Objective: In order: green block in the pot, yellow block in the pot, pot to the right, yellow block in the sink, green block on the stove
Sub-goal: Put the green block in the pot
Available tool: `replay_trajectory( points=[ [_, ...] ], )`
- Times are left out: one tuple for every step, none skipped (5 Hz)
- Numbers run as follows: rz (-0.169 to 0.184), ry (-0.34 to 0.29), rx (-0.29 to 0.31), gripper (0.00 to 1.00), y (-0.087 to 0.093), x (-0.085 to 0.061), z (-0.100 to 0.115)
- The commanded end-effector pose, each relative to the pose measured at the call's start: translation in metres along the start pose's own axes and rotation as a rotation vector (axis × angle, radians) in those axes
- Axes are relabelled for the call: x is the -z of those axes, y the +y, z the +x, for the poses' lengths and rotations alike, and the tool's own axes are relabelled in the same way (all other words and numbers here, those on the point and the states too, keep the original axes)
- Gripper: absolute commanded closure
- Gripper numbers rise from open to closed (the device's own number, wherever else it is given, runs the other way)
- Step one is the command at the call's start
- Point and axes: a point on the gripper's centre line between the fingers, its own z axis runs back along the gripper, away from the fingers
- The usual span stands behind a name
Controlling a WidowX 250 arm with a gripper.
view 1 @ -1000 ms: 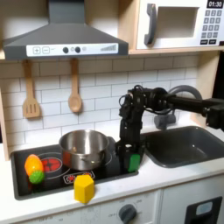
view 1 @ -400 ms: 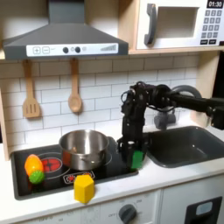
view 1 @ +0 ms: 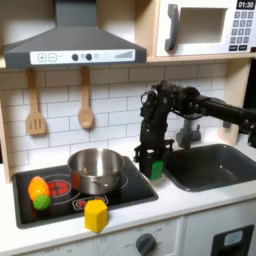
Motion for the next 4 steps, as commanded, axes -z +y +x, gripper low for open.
replay_trajectory(
  points=[
    [0.014,-0.069,-0.038,1.0,0.01,-0.024,0.016],
    [0.028,-0.123,-0.046,1.0,0.018,-0.035,0.026],
    [0.044,-0.157,-0.087,1.0,0.042,-0.048,0.033],
    [0.053,-0.187,-0.114,1.0,0.057,-0.056,0.039]
  ],
)
